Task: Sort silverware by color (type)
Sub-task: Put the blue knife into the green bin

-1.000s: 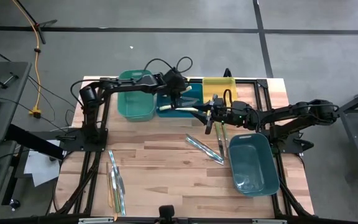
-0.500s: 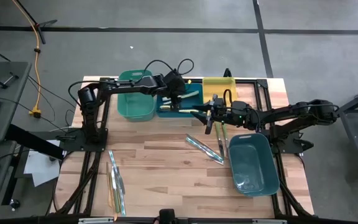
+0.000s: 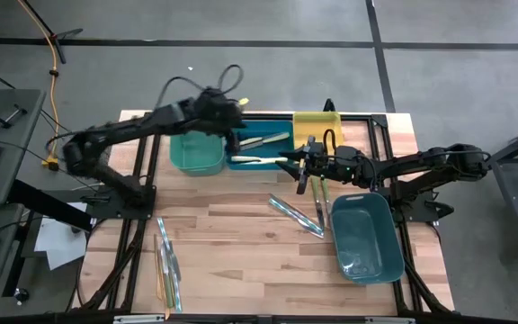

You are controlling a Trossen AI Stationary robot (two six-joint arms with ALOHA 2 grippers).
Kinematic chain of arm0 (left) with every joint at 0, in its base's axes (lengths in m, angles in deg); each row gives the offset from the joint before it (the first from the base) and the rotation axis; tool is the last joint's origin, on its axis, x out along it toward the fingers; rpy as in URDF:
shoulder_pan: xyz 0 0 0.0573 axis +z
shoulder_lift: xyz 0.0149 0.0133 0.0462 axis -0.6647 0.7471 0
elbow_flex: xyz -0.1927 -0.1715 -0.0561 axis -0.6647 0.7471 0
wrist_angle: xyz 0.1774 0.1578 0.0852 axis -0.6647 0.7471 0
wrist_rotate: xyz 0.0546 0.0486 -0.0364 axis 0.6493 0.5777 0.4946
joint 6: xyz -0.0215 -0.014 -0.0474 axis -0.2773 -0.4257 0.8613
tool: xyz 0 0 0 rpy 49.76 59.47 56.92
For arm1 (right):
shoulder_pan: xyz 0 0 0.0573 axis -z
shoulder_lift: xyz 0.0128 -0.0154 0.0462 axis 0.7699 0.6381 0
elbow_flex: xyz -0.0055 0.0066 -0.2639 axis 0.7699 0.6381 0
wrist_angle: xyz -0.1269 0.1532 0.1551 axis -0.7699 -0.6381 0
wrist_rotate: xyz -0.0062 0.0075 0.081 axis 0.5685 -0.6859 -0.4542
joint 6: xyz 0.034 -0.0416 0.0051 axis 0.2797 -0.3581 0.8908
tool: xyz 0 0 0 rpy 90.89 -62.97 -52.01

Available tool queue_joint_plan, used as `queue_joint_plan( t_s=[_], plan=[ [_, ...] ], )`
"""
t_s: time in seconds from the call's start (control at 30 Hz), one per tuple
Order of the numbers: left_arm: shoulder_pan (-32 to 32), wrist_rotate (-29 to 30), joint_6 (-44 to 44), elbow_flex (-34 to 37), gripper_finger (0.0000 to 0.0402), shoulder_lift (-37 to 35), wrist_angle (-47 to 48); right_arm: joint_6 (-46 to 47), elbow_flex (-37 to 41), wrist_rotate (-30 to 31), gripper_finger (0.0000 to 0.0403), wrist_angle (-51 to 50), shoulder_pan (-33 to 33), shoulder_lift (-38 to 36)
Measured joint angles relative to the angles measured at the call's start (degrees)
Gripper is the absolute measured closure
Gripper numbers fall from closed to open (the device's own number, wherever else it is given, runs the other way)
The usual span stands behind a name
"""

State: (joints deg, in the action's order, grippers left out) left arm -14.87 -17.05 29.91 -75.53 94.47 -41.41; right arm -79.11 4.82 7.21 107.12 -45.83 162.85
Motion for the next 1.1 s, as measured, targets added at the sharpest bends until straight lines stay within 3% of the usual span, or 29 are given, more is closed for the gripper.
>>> queue_joint_plan(
  t_s=[0.1, 0.33, 0.53, 0.7, 1.1],
  plan=[
    [-1.4, -2.7, 3.5, 9.7, 0.0227, -9.4, -8.0, 0.0, 0.0, 0.0, 0.0254, 0.0, 0.0, 0.0],
    [-7.2, -2.0, 10.8, 36.5, 0.0236, -32.0, -31.2, 0.1, 0.0, 0.0, 0.0254, 0.0, 0.0, 0.0],
    [-10.6, -1.5, 13.9, 53.3, 0.0236, -43.7, -51.5, -0.1, 0.0, 0.0, 0.0254, 0.0, 0.0, 0.0],
    [-11.2, -1.0, 13.3, 58.7, 0.0236, -47.9, -55.7, -0.3, 0.0, 0.0, 0.0254, 0.0, 0.0, 0.0],
    [-11.2, 1.3, 8.7, 59.1, 0.0236, -48.1, -56.1, -3.3, 0.0, 0.0, 0.0254, 0.0, 0.0, 0.0]
  ],
)
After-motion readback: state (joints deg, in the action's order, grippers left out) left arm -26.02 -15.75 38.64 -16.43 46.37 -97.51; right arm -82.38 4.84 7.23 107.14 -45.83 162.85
